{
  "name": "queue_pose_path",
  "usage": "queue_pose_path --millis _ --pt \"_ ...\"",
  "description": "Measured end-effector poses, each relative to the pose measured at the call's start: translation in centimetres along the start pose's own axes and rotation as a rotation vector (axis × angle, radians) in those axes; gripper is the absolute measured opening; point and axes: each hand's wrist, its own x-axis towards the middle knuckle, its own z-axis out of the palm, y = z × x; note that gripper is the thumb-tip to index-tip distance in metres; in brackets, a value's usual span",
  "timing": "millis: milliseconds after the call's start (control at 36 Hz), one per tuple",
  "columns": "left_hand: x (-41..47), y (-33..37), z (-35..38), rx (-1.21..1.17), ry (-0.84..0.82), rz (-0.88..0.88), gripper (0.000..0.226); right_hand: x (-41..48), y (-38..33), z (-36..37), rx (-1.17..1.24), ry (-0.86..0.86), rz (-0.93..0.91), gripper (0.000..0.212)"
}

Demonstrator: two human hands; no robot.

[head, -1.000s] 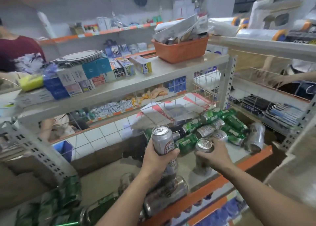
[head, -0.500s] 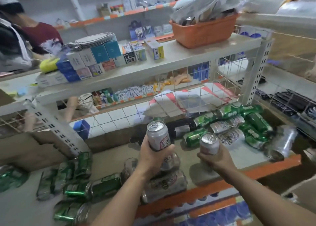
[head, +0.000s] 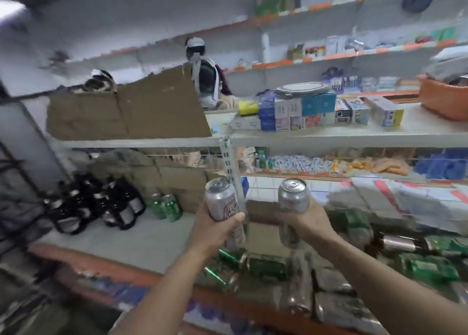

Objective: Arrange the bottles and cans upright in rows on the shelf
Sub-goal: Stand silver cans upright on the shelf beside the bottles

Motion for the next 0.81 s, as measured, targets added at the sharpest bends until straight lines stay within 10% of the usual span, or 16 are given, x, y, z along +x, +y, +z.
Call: queue_pose_path --millis 389,806 --pt "-0.7 -9.2 -24.4 0.024 0.207 -0.027 0.053 -4.7 -2.4 25.7 0.106 -0.180 -0.003 0.018" --pt "9.0 -14.3 -22.7 -0.029 0.065 -0.102 0.040 2.5 -0.3 27.0 0.064 -0.013 0.040 0.030"
